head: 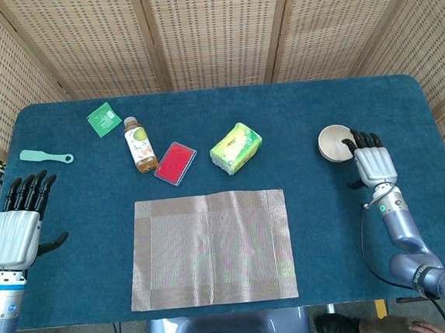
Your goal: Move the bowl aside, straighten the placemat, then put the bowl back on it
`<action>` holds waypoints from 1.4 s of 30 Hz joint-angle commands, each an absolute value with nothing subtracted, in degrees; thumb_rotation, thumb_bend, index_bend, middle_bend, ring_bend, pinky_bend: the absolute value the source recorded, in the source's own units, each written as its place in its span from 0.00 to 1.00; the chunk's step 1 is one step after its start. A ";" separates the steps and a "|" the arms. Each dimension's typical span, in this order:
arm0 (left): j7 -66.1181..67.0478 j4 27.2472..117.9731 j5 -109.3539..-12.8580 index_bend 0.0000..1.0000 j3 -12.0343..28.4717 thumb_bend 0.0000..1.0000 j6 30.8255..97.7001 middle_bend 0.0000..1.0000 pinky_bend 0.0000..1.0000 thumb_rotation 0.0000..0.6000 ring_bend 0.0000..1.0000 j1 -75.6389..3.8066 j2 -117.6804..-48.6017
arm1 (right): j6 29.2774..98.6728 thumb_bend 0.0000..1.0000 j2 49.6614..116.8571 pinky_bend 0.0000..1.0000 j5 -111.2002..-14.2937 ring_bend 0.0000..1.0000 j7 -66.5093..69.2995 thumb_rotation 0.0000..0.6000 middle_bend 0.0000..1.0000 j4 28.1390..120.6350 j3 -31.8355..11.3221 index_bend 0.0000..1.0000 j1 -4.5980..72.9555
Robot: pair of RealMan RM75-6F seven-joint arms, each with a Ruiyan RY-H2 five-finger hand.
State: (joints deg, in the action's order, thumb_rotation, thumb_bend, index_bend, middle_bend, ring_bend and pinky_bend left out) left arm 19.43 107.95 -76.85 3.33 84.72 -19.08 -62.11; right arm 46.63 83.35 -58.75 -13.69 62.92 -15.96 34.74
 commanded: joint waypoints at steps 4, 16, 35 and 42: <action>20.38 107.22 -75.30 0.00 4.52 0.00 83.43 0.00 0.00 1.00 0.00 -19.25 -62.60 | 42.83 0.00 89.12 0.00 -56.81 0.00 -14.55 1.00 0.00 54.12 -15.81 0.24 38.55; 21.79 106.40 -74.09 0.00 5.67 0.00 81.82 0.00 0.00 1.00 0.00 -19.47 -63.75 | 37.43 0.09 97.35 0.00 -57.74 0.00 -10.50 1.00 0.00 37.85 -15.70 0.35 43.11; 22.41 105.68 -73.26 0.00 6.93 0.00 80.82 0.00 0.00 1.00 0.00 -19.21 -64.46 | 36.67 0.54 105.10 0.00 -65.70 0.00 2.56 1.00 0.00 21.37 -14.52 0.68 46.55; 22.22 105.70 -73.37 0.00 7.05 0.00 80.39 0.00 0.00 1.00 0.00 -19.14 -64.45 | 39.54 0.55 104.91 0.00 -68.31 0.00 5.86 1.00 0.00 21.45 -13.72 0.72 46.11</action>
State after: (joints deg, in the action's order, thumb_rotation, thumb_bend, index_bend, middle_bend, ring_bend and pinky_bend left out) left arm 22.23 105.69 -73.37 7.05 80.41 -19.14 -64.46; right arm 38.82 105.14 -67.69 5.31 21.13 -14.00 46.30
